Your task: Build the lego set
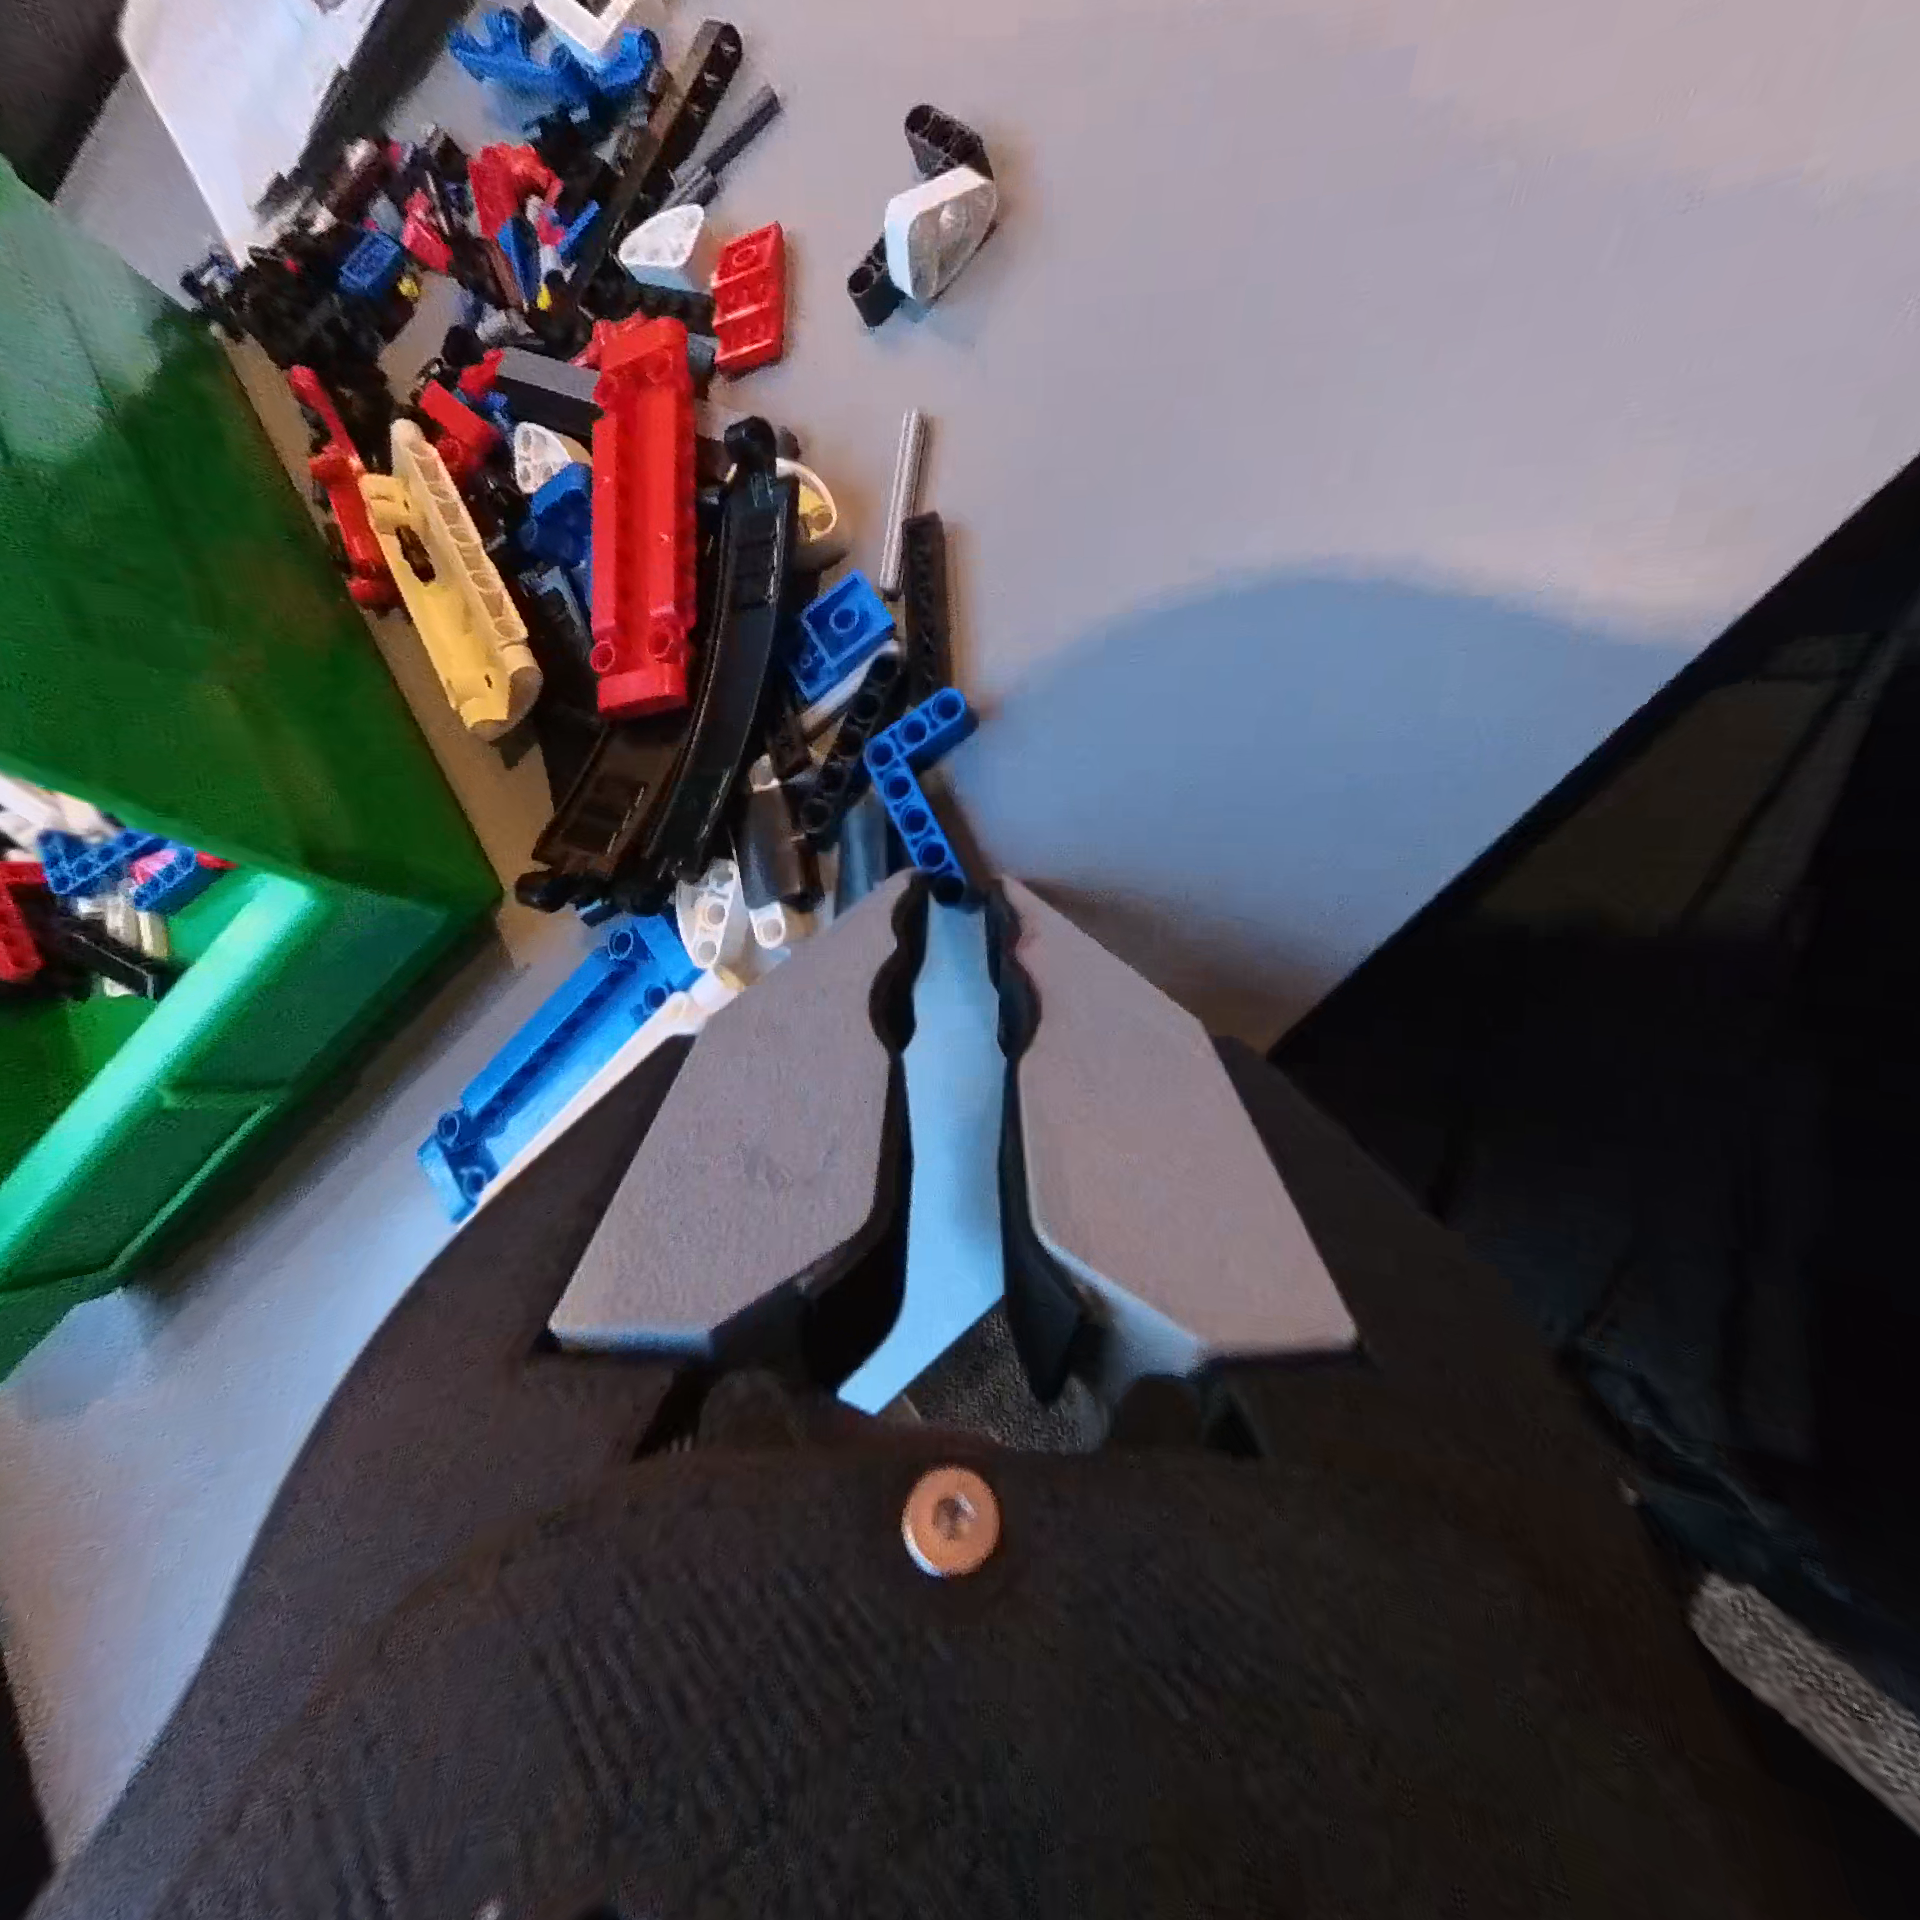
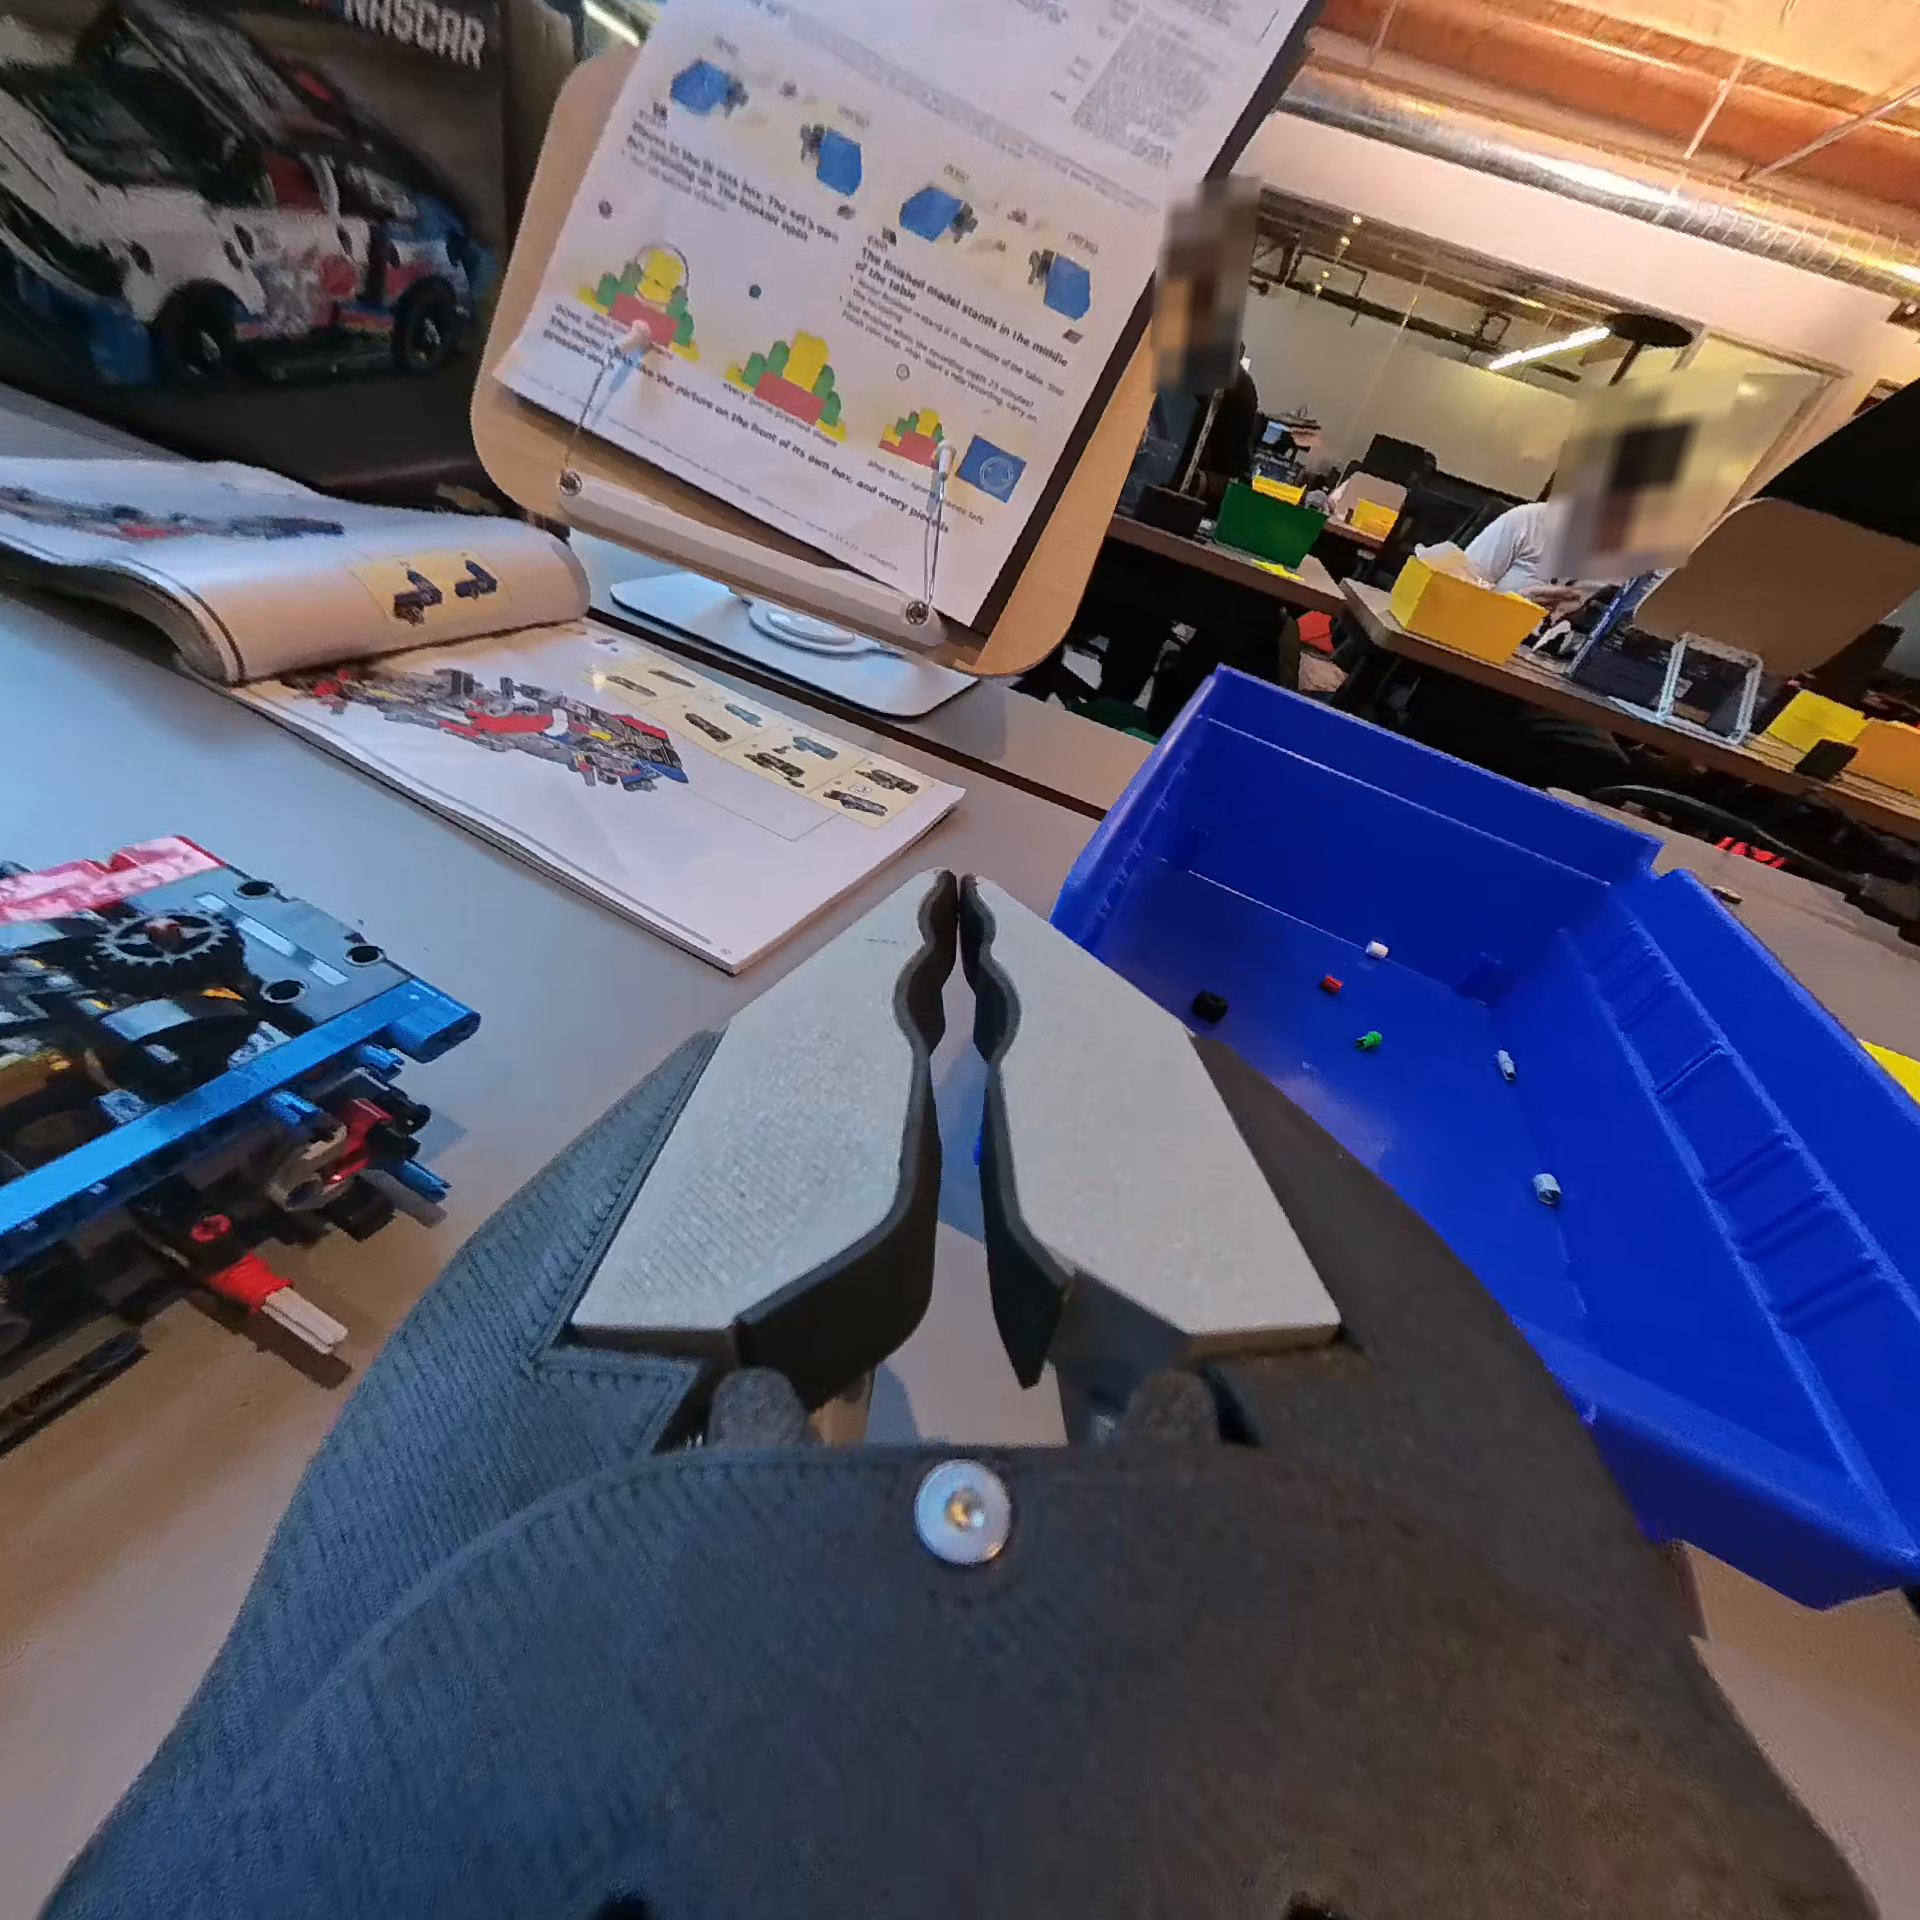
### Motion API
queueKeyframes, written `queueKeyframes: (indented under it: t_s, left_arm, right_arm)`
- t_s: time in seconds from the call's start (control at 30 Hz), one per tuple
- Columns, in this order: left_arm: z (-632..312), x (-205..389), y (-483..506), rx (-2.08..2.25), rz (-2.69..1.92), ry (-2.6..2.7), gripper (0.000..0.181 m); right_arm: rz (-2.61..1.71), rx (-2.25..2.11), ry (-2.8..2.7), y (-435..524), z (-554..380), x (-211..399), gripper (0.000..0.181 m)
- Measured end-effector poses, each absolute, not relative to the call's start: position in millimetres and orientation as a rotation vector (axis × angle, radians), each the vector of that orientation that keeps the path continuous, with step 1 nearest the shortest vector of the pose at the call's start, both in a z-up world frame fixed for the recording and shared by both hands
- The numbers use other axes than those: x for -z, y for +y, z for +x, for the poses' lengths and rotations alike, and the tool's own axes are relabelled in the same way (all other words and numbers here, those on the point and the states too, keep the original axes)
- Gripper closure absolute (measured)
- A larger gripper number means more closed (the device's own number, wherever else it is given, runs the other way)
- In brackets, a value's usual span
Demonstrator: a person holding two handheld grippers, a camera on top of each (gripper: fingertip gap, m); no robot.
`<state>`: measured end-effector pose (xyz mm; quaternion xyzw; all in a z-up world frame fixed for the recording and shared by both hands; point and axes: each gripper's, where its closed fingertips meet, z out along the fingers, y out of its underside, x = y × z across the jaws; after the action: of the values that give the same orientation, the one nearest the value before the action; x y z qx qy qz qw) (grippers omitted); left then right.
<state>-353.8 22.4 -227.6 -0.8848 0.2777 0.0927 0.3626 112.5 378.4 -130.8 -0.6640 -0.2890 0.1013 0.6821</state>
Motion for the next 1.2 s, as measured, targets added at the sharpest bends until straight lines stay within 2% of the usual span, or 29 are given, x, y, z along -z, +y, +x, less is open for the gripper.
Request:
queueKeyframes:
  t_s: [0.27, 0.47, 0.63, 0.8, 0.97, 1.2]
  left_arm:
    - [-343, 228, 34, -0.248, -2.295, 0.73, 0.174]
    - [-279, 228, 37, -0.065, -2.239, 0.788, 0.175]
    - [-196, 230, 127, -0.086, -2.181, 1.03, 0.175]
    - [-114, 230, 217, 0.109, -2.151, 1.095, 0.175]
    - [-148, 176, 229, 0.482, -2.071, 0.769, 0.136]
    - [-227, 134, 166, 0.796, -1.796, 0.494, 0.131]
  right_arm:
    - [-1.45, -0.37, -0.547, 371, 125, 117, 0.181]
    - [-1.428, -0.457, -0.509, 369, 128, 111, 0.181]
    - [-1.442, -0.477, -0.525, 372, 124, 114, 0.181]
    - [-1.478, -0.421, -0.573, 378, 120, 123, 0.181]
    - [-1.565, -0.335, -0.585, 393, 125, 140, 0.176]
    - [-1.6, -0.21, -0.567, 408, 133, 145, 0.168]
